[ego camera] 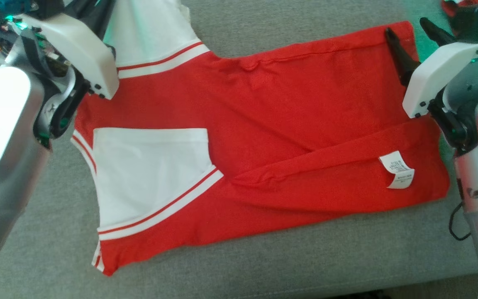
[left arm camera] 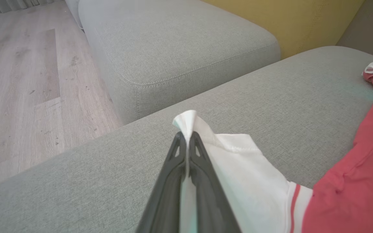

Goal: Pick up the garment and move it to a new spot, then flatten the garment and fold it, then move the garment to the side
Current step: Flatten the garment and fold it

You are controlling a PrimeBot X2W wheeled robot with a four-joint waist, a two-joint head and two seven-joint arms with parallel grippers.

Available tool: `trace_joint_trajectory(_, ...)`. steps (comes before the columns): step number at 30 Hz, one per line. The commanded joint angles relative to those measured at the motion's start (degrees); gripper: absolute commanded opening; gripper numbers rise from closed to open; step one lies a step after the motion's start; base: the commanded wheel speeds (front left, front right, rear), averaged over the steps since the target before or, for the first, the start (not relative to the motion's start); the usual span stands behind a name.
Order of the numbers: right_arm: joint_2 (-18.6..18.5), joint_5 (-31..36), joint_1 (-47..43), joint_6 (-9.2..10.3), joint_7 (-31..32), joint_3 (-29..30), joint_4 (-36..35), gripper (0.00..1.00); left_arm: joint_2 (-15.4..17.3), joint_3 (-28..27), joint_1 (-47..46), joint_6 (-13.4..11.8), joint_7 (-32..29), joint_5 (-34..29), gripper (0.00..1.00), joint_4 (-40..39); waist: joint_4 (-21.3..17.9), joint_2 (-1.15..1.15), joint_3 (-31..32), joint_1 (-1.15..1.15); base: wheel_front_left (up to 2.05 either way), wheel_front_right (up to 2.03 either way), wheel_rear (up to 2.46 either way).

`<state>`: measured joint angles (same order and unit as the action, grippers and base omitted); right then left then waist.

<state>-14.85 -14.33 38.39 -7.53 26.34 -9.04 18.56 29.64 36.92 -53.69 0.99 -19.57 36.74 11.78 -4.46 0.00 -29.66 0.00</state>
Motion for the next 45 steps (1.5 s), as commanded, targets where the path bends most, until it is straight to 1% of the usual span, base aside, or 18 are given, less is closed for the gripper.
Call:
trace_joint_trajectory(1, -0.16, -0.62, 0.98, 0.04, 0.37, -0.52, -1.37, 1.00, 1.86, -2.43, -2.25, -0.38, 0.27, -0.39, 0.00, -2.19, 0.40, 0.00, 0.15, 0.00, 0.00, 0.00, 0.00)
trace_joint_trajectory(3, 0.06, -1.63, 1.43, 0.04, 0.84, -0.41, 0.53, 1.00, 1.86, -2.31, -1.93, -0.56, 0.20, -0.30, 0.00, -3.08, 0.78, 0.00, 0.20, 0.00, 0.00, 0.00, 0.00)
trace_joint_trajectory(4, 0.14, -2.35, 1.92, 0.04, 0.82, -0.16, 2.19, 0.94, 1.86, -2.26, -1.67, -0.69, 0.21, -0.16, 0.00, -3.77, 1.16, 0.00, 0.20, 0.00, 0.00, 0.00, 0.00)
trace_joint_trajectory(6, 0.01, -2.62, 2.43, 0.04, 0.86, -0.35, 3.61, 0.51, 1.93, -2.23, -1.41, -0.89, 0.19, -0.08, 0.00, -4.29, 1.39, 0.00, 0.17, 0.00, 0.00, 0.00, 0.00)
trace_joint_trajectory(7, 0.02, -2.94, 2.69, 0.04, 0.73, -0.55, 4.10, 0.42, 1.94, -2.23, -1.31, -0.98, 0.16, -0.01, 0.00, -4.48, 1.49, 0.00, 0.15, 0.00, 0.00, 0.00, 0.00)
trace_joint_trajectory(8, -0.01, -3.25, 2.95, 0.04, 0.60, -0.68, 4.57, 0.37, 1.95, -2.25, -1.22, -1.09, 0.18, 0.06, 0.00, -4.63, 1.58, 0.00, 0.13, 0.00, 0.00, 0.00, 0.00)
trace_joint_trajectory(9, -0.12, -3.39, 3.19, 0.04, 0.60, -0.91, 5.04, 0.28, 1.96, -2.30, -1.12, -1.21, 0.21, 0.14, 0.00, -4.75, 1.63, 0.00, 0.13, 0.00, 0.00, 0.00, 0.00)
trace_joint_trajectory(10, -0.24, -3.50, 3.45, 0.04, 0.56, -1.15, 5.43, 0.09, 1.97, -2.39, -1.02, -1.33, 0.27, 0.26, 0.00, -4.84, 1.66, 0.00, 0.11, 0.00, 0.00, 0.00, 0.00)
trace_joint_trajectory(11, -0.31, -3.61, 3.69, 0.04, 0.46, -1.34, 5.78, 0.00, 2.02, -2.45, -0.91, -1.41, 0.34, 0.35, 0.00, -4.92, 1.68, 0.00, 0.12, 0.00, 0.00, 0.00, 0.00)
trace_joint_trajectory(17, -0.56, -3.35, 4.95, 0.04, -3.74, -1.54, 6.43, 0.00, 2.39, -3.33, 0.48, -2.13, 2.27, 0.83, 0.00, -5.38, 1.71, 0.00, 1.00, 0.00, 0.00, 0.00, 0.00)
trace_joint_trajectory(21, -1.06, -3.08, 3.98, 0.04, -6.86, -1.92, 5.98, 0.00, 2.47, -3.81, 3.19, -2.73, 4.32, 1.53, 0.00, -7.03, 2.17, 0.00, 2.73, 0.00, 0.00, 0.00, 0.00)
trace_joint_trajectory(26, -2.50, -3.55, -0.38, 0.04, -9.54, -2.27, 3.89, 0.00, 3.19, -4.59, 9.55, -4.25, 6.84, 3.19, 0.00, -12.18, 3.37, 0.00, 5.72, 0.00, 0.00, 0.00, 0.00)
trace_joint_trajectory(31, -3.54, -3.63, -6.02, 0.04, -11.25, -0.36, 1.62, 0.00, 4.24, -4.37, 17.04, -6.47, 8.63, 3.84, 0.00, -18.13, 5.03, 0.00, 9.54, 0.00, 0.00, 0.00, 0.00)
trace_joint_trajectory(38, -1.97, -3.70, -14.25, 0.04, -12.82, 3.49, -1.61, 0.00, 3.57, -3.39, 27.69, -9.80, 12.04, 5.20, 0.00, -23.05, 6.80, 0.00, 15.37, 0.00, 0.00, 0.00, 0.00)
trace_joint_trajectory(41, -0.99, -3.03, -17.81, 0.04, -13.04, 4.82, -3.30, 0.00, 3.16, -3.04, 32.95, -11.18, 13.80, 6.28, 0.00, -23.78, 6.98, 0.00, 17.15, 0.00, 0.00, 0.00, 0.00)
trace_joint_trajectory(42, -0.99, -3.03, -17.81, 0.04, -13.04, 4.82, -3.30, 0.00, 3.16, -3.04, 32.95, -11.18, 13.80, 6.28, 0.00, -23.78, 6.98, 0.00, 17.15, 0.00, 0.00, 0.00, 0.00)
trace_joint_trajectory(45, 0.09, -2.21, -20.91, 0.04, -13.30, 5.78, -3.83, 0.00, 2.14, -2.43, 37.70, -12.00, 15.84, 7.45, 0.00, -23.10, 7.09, 0.00, 18.32, 0.00, 0.00, 0.00, 0.00)
